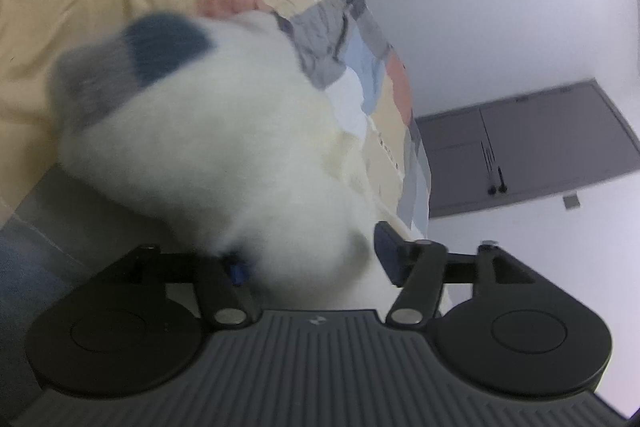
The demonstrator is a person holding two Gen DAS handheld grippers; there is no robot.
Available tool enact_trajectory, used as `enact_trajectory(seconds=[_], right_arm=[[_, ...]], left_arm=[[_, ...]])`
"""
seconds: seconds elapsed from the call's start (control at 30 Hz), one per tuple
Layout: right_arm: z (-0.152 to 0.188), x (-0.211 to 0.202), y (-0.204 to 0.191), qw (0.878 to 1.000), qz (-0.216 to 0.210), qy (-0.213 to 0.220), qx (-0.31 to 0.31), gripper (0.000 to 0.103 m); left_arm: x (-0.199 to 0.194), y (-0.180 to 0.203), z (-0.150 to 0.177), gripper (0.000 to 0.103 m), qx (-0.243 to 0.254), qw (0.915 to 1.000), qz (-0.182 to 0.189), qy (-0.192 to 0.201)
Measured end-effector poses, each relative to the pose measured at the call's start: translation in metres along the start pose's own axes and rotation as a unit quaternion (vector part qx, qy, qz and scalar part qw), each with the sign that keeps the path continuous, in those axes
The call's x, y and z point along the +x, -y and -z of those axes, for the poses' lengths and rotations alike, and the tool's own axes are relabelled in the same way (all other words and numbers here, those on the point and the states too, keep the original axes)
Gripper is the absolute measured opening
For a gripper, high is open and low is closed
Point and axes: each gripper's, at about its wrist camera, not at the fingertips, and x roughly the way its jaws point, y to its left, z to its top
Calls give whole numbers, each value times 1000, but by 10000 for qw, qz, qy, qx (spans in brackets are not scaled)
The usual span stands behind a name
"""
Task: Fold large clothes
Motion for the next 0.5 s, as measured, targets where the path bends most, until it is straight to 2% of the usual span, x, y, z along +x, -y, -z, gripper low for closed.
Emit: enact_trajectory(seconds=[0.23,0.37,0.5], right_arm=[[-23,2,-25,9988,-282,184,-355,43],[-43,24,-38,9982,-285,296,-443,44],[-59,58,-40,9979,-229,348,-493,48]], left_arm=[[-4,49,-16,68,996,9946,53,269],[21,68,-41,69,1346,9902,99,367],[68,74,-73,69,1752,9833,-35,498]])
